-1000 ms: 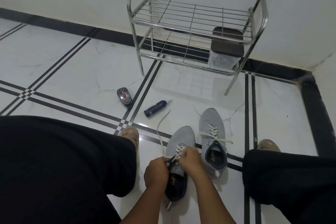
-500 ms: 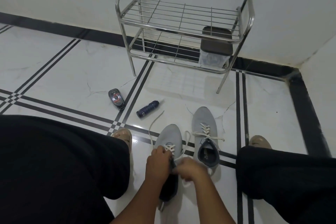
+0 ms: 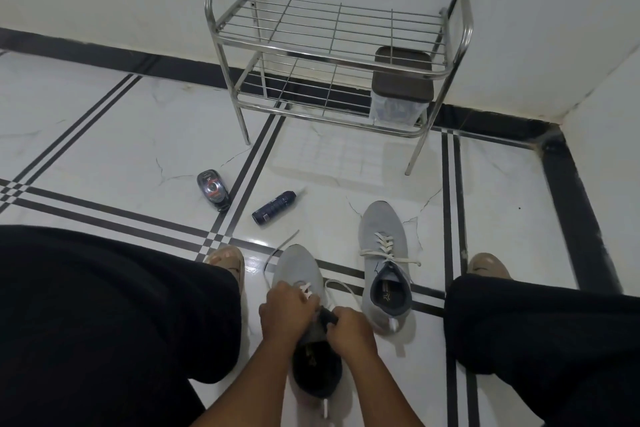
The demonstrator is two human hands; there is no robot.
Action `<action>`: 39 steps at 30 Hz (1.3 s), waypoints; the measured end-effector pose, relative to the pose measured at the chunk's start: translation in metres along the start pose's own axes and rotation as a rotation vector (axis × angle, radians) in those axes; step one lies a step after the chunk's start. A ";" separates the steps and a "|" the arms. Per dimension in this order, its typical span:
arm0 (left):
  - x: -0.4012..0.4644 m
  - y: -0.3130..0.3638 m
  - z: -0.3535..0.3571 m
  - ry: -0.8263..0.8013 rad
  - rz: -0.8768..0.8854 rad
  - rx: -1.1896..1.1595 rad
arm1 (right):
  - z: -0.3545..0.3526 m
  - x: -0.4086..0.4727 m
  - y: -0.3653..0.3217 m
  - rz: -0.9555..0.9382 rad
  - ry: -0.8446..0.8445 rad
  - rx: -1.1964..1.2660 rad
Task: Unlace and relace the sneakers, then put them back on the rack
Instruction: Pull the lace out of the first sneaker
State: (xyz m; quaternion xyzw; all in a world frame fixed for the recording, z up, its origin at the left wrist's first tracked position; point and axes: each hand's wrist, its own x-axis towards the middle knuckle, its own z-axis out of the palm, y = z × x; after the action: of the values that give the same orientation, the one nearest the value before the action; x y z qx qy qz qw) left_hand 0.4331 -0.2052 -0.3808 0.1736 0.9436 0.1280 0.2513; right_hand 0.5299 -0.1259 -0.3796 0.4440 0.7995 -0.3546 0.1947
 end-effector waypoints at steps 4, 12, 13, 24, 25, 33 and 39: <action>-0.017 -0.001 0.008 0.136 0.202 0.188 | -0.001 0.002 0.001 0.015 0.008 0.010; -0.015 0.000 0.022 0.107 0.311 0.153 | 0.001 0.001 0.000 0.025 -0.011 0.047; -0.012 0.001 0.024 0.105 0.261 0.054 | 0.001 0.001 0.001 0.026 -0.012 0.057; 0.028 0.008 -0.026 -0.020 -0.117 -0.431 | 0.001 0.005 0.004 0.066 -0.040 0.167; 0.019 0.013 -0.014 -0.102 0.040 -0.226 | 0.001 0.005 0.004 0.060 -0.033 0.167; 0.008 0.011 0.009 -0.085 -0.286 -0.601 | -0.001 0.002 0.005 0.070 -0.031 0.156; 0.025 -0.015 -0.023 0.234 -0.611 -0.659 | -0.015 0.008 0.002 0.102 -0.115 0.153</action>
State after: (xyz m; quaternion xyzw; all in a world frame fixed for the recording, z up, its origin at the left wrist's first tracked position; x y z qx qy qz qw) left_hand 0.3969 -0.2125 -0.3769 -0.2171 0.8825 0.3597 0.2112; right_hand 0.5274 -0.1097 -0.3750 0.4763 0.7341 -0.4291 0.2237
